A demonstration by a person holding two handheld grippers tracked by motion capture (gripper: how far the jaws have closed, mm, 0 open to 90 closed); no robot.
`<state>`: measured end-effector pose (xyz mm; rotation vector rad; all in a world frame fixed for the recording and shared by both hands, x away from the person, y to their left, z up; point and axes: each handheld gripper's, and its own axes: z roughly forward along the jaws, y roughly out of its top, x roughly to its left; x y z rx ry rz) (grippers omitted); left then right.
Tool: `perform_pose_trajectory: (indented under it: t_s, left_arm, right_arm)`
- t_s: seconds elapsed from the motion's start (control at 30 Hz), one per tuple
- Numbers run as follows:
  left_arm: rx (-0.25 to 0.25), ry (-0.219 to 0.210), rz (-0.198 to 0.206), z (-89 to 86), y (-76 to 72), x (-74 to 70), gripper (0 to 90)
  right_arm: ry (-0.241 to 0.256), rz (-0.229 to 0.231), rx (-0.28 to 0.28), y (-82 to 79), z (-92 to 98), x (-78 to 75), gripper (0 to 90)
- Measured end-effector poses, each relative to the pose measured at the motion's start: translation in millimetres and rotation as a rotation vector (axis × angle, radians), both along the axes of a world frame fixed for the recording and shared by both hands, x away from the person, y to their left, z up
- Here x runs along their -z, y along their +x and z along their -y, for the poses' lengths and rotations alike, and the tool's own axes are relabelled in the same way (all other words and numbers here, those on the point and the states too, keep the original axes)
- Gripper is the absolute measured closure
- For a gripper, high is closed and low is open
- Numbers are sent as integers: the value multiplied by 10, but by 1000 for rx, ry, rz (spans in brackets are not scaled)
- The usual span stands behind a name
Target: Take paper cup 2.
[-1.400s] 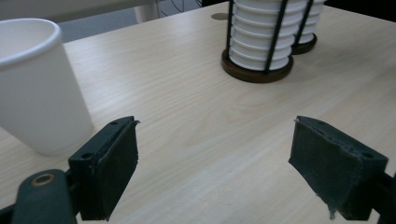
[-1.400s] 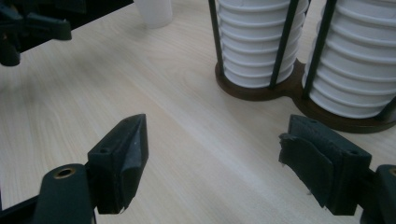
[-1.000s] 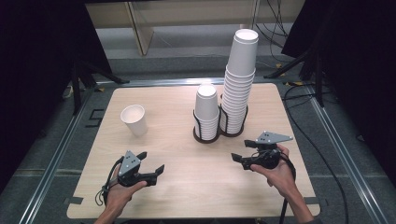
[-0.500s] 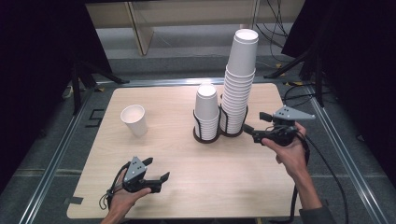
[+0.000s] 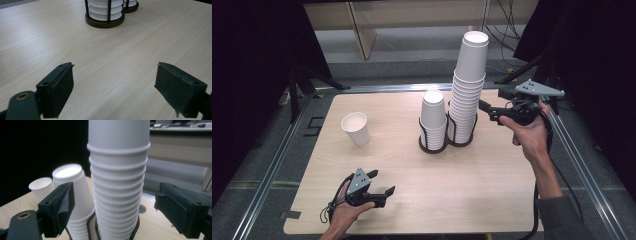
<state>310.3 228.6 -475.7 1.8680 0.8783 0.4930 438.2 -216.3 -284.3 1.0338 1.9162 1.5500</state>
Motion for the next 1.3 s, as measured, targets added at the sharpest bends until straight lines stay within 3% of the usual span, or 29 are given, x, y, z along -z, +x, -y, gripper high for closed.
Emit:
perform_pose_trajectory:
  t_s: [0.07,0.3,0.4,0.43,0.5,0.77,0.97,1.1,1.3]
  left_arm:
    - [2,23,-9,-5,-9,-10,145]
    - [14,14,-7,0,-7,-2,145]
    - [16,10,-6,8,-8,3,145]
    - [21,44,-6,-11,0,0,145]
    - [18,17,-9,10,-9,2,145]
    - [16,10,-12,12,-7,9,145]
    - [17,11,-14,13,-8,9,145]
    - [18,19,-16,11,-12,5,145]
    - [22,22,-18,11,-15,2,145]
  right_arm:
    - [4,7,-3,24,-8,-42,156]
    - [-2,26,8,184,-98,-287,155]
    - [2,41,12,223,-110,-324,155]
    - [17,23,8,234,-121,-337,155]
    - [12,31,2,273,-128,-363,154]
    - [5,30,6,413,-194,-473,152]
    - [21,30,-2,539,-277,-519,152]
    - [2,43,-6,608,-339,-559,152]
    - [-11,22,-2,712,-430,-592,140]
